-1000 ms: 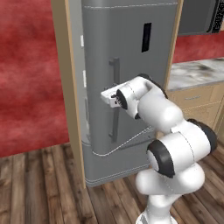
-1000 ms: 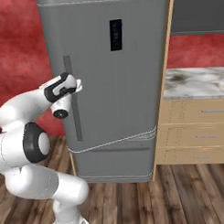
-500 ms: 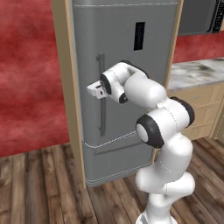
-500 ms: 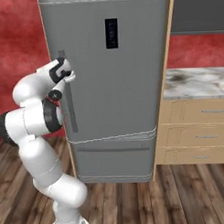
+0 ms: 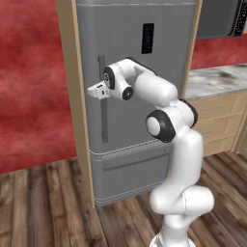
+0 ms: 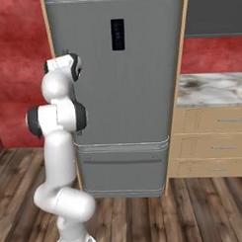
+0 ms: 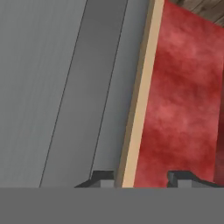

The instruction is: Place the tupperware on the top shelf of the fridge. Make space for the tupperware among the existing items by rearranging them on the shelves if needed. Close the fridge door when finished.

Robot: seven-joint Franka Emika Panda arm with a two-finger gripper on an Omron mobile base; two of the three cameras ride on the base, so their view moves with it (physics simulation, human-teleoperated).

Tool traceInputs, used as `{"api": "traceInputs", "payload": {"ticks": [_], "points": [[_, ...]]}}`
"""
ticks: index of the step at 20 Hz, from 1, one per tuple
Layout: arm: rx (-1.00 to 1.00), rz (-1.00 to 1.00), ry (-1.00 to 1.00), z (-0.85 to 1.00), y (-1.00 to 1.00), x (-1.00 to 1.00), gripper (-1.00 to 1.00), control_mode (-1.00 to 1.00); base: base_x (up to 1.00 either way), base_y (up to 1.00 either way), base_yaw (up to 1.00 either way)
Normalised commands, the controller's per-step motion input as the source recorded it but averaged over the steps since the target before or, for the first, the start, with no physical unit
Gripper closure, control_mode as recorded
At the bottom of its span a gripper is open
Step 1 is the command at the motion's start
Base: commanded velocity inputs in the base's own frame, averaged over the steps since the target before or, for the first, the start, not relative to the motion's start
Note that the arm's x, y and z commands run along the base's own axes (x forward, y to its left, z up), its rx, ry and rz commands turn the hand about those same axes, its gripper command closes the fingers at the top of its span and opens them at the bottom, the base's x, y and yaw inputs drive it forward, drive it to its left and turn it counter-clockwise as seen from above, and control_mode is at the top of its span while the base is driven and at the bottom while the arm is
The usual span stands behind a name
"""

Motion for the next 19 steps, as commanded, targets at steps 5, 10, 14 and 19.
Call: {"api": "traceInputs", "payload": {"ticks": [5,10,14,19], "points": [[0.01,-0.02,0.04,0.03,0.0,0.12,-1.0,-1.0,0.0,0.0,0.0],[0.04,0.02,0.0,-0.05,-0.15,0.1,-1.0,-1.0,0.0,0.0,0.0],[-0.07,0.02,-0.01,-0.71,-0.02,0.55,-1.0,-1.0,0.0,0.0,0.0],[-0.04,0.0,0.0,-0.7,0.0,0.74,-1.0,-1.0,0.0,0.0,0.0]]}}
